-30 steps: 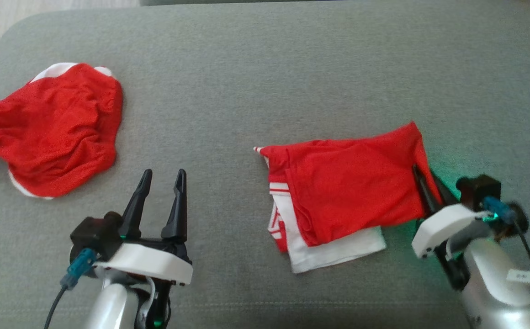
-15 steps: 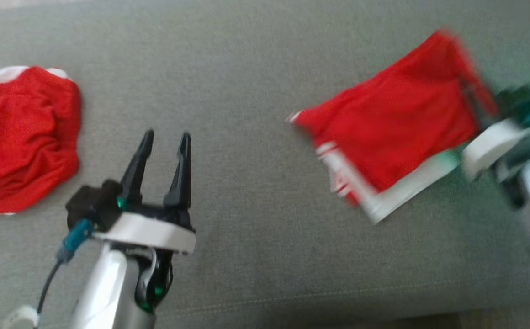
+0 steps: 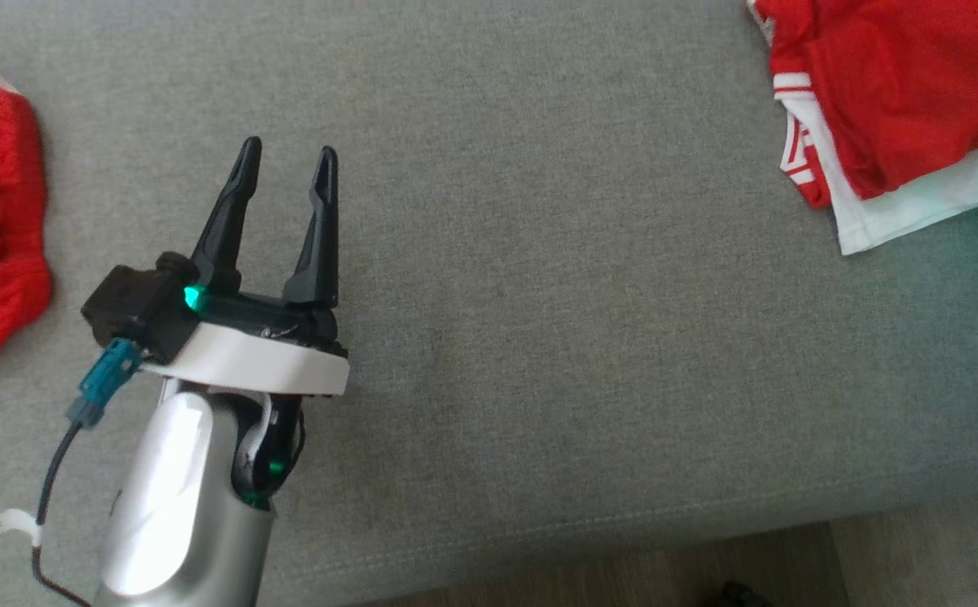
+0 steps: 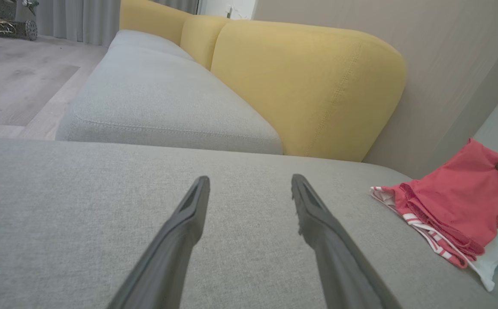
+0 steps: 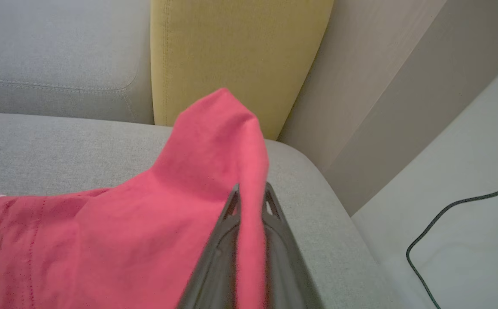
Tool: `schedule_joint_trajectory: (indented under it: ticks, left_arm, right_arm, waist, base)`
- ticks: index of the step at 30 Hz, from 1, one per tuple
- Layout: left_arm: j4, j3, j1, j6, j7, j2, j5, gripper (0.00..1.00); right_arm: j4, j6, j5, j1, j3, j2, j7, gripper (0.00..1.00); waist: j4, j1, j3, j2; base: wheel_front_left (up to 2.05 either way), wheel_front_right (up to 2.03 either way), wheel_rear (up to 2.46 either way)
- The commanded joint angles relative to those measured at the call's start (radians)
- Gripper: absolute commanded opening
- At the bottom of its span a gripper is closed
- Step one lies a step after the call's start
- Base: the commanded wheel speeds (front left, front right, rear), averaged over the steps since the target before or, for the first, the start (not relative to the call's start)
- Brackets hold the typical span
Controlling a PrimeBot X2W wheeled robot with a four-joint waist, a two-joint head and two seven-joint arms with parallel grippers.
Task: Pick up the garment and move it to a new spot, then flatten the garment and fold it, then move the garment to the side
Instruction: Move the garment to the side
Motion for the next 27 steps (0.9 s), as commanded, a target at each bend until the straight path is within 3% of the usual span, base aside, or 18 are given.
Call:
schedule_joint_trajectory:
  ticks: [1, 7, 8, 9, 20, 27]
  left_arm:
    - [-0.038, 0.038, -0.024, -0.008, -0.005, 0.007, 0.013, 1.0]
    - [-0.029, 0.061, -0.016, -0.016, -0.005, 0.007, 0.02, 1.0]
    - [-0.027, 0.062, -0.015, -0.017, -0.005, 0.007, 0.02, 1.0]
    - [-0.025, 0.063, -0.014, -0.018, -0.005, 0.007, 0.019, 1.0]
    - [-0.009, 0.059, 0.012, -0.006, -0.005, 0.007, -0.023, 1.0]
    - [-0.011, 0.054, 0.062, 0.019, -0.005, 0.007, -0.055, 1.0]
  right_arm:
    - [-0.044, -0.001, -0.01, -0.016, 0.0, -0.002, 0.0, 0.0]
    - [-0.07, -0.001, -0.015, -0.01, -0.026, 0.04, 0.009, 0.03]
    - [-0.075, -0.001, -0.009, -0.008, -0.025, 0.045, 0.008, 0.42]
    - [-0.077, -0.001, -0.002, -0.005, -0.032, 0.052, 0.015, 1.0]
    - [-0.193, -0.001, -0.003, 0.042, 0.026, 0.082, 0.009, 1.0]
    - [-0.281, -0.001, 0.045, 0.143, 0.12, 0.138, -0.067, 1.0]
  waist:
    - [-0.006, -0.0003, 0.016, 0.0]
    - [-0.01, -0.0003, 0.024, 0.0]
    - [-0.01, -0.0003, 0.022, 0.0]
    - [-0.009, -0.0003, 0.019, 0.0]
    - [0.02, -0.0003, -0.082, 0.0]
    - [0.073, -0.0003, -0.182, 0.0]
  base:
    - [0.0, 0.0, 0.0]
    - [0.0, 0.0, 0.0]
    - [0.0, 0.0, 0.0]
    - [0.0, 0.0, 0.0]
    - [0.0, 0.0, 0.0]
    - [0.0, 0.0, 0.0]
